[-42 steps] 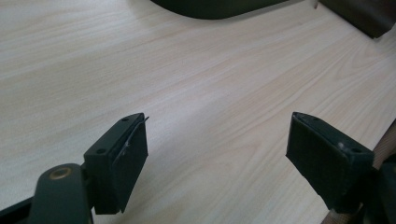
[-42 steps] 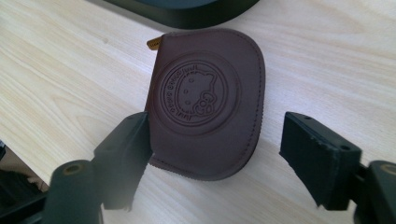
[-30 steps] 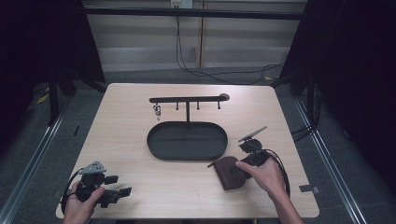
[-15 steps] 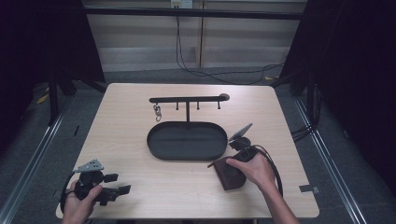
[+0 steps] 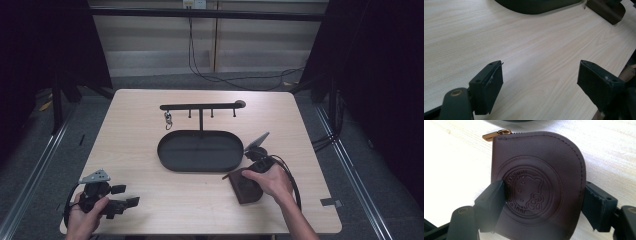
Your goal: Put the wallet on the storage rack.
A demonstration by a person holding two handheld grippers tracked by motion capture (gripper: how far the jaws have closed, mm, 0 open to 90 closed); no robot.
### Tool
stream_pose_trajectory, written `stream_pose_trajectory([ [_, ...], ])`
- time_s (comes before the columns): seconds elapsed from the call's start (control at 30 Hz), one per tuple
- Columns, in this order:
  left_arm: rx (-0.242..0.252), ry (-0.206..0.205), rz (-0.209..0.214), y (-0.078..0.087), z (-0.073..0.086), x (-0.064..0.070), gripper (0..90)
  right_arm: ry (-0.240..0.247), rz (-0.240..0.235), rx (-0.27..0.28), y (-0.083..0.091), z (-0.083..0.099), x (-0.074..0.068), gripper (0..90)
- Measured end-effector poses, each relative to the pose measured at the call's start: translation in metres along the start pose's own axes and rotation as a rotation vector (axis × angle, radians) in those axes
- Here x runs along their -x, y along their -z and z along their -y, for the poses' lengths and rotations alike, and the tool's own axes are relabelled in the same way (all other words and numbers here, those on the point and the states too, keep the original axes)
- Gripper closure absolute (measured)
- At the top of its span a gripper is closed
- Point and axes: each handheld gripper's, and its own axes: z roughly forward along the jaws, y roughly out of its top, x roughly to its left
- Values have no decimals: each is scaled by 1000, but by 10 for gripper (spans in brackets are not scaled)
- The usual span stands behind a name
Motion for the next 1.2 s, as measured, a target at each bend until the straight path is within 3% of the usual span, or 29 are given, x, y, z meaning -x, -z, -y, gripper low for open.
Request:
stream_pose_trajectory([
  [0.2,-4,4,3,-1,0,0,204,-4,19,-13,2,-2,-3,286],
  [0.3,-4,3,0,0,0,0,204,-15,27,32,10,-2,1,465],
  [0.43,5,9,1,0,0,0,204,-20,21,32,13,-2,4,521],
  [0.5,6,8,-1,0,0,0,204,-31,23,58,21,-2,4,655],
  [0.97,13,1,-2,1,0,1,204,32,75,43,36,-10,-12,768],
  [1.2,6,-5,-5,0,0,0,204,32,59,51,45,-11,-11,816],
])
